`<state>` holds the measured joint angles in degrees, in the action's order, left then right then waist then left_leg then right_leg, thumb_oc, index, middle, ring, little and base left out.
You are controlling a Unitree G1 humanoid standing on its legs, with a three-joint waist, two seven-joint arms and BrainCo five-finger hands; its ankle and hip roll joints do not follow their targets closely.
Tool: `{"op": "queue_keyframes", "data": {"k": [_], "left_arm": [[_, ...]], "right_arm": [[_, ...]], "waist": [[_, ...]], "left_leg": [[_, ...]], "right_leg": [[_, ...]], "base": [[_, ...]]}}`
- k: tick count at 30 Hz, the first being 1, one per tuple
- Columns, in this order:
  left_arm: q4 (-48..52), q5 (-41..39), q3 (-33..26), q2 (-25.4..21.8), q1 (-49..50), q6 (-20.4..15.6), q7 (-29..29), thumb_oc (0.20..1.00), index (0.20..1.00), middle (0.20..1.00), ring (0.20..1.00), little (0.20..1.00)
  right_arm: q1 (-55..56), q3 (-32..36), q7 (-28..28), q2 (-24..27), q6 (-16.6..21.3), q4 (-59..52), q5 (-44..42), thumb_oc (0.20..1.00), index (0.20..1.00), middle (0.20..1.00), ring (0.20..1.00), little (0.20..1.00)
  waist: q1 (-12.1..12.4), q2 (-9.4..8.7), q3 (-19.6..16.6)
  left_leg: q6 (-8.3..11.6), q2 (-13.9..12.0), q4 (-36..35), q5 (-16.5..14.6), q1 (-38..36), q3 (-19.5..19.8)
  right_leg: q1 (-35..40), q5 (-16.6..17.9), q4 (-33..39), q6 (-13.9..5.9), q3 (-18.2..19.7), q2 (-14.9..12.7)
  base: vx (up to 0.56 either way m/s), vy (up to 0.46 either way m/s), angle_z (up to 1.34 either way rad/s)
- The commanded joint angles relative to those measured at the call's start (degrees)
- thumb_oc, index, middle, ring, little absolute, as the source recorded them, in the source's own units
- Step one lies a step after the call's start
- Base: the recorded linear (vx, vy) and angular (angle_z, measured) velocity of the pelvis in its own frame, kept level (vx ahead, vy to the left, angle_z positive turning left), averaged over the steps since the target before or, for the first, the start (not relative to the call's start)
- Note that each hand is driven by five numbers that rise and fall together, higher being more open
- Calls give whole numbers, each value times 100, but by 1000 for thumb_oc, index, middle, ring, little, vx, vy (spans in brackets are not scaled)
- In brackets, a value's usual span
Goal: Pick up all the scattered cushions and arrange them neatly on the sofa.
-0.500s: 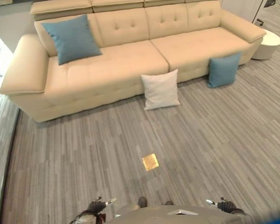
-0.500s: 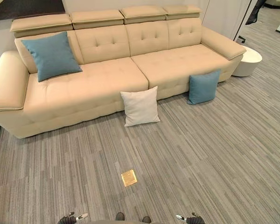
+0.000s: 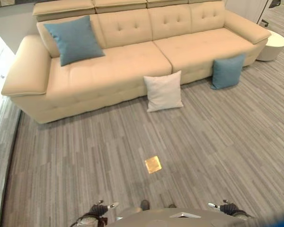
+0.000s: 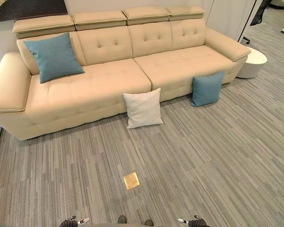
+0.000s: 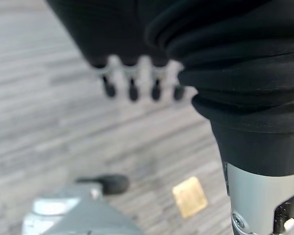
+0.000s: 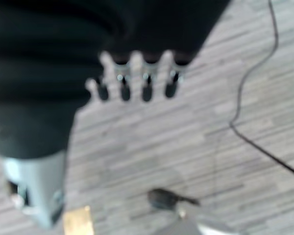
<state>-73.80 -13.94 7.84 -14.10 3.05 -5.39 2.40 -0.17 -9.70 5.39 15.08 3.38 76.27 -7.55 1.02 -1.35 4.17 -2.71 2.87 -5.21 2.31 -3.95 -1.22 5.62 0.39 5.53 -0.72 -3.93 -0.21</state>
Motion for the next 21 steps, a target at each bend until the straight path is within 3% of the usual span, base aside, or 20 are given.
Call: {"op": "queue_keyframes", "data": {"k": [1, 12, 15, 16, 17, 21], "left_arm": [[-453, 135, -152, 34, -392, -22, -20, 1000, 1000, 1000, 1000, 1000], [-378, 171, -43, -35, -567, -54, -31, 1000, 1000, 1000, 1000, 1000], [-371, 158, -17, -43, -593, -53, -45, 1000, 1000, 1000, 1000, 1000], [-320, 170, 32, -93, -655, -47, -52, 1000, 1000, 1000, 1000, 1000], [-309, 184, 53, -111, -706, -44, -50, 1000, 1000, 1000, 1000, 1000], [-292, 149, 49, -161, -764, -40, -42, 1000, 1000, 1000, 1000, 1000]], "right_arm": [[-335, -161, 86, 100, 20, 116, 102, 1000, 1000, 1000, 1000, 1000], [-596, -274, 38, 106, -5, 5, 143, 1000, 1000, 1000, 1000, 1000], [-636, -282, 21, 107, -6, -24, 137, 1000, 1000, 1000, 1000, 1000], [-674, -334, 10, 115, -9, -77, 170, 1000, 1000, 1000, 1000, 1000], [-700, -355, 12, 99, 2, -86, 165, 1000, 1000, 1000, 1000, 1000], [-708, -427, 14, 106, 18, -128, 165, 1000, 1000, 1000, 1000, 1000]], "waist": [[118, -52, 77], [266, -113, 276], [280, -105, 319], [205, -92, 453], [174, -87, 495], [114, -93, 532]], "left_leg": [[343, -101, 21, -291, -229, 596], [140, 113, 626, -581, 163, 431], [71, 188, 689, -636, 209, 445], [2, 202, 775, -683, 183, 519], [-21, 194, 804, -715, 169, 561], [-42, 212, 682, -824, -110, 643]], "right_leg": [[-55, 167, -84, -674, 24, -418], [-490, 283, -425, -797, 361, -596], [-682, 253, -821, -869, 387, -664], [-1030, 323, -1609, -885, 427, -625], [-1138, 298, -1815, -868, 438, -576], [-1474, 266, -1643, -758, 183, -381]], "base": [[12, 36, -1], [8, 67, -17], [28, 133, -20], [43, 161, -18], [62, 141, -20], [154, 29, -1]]}}
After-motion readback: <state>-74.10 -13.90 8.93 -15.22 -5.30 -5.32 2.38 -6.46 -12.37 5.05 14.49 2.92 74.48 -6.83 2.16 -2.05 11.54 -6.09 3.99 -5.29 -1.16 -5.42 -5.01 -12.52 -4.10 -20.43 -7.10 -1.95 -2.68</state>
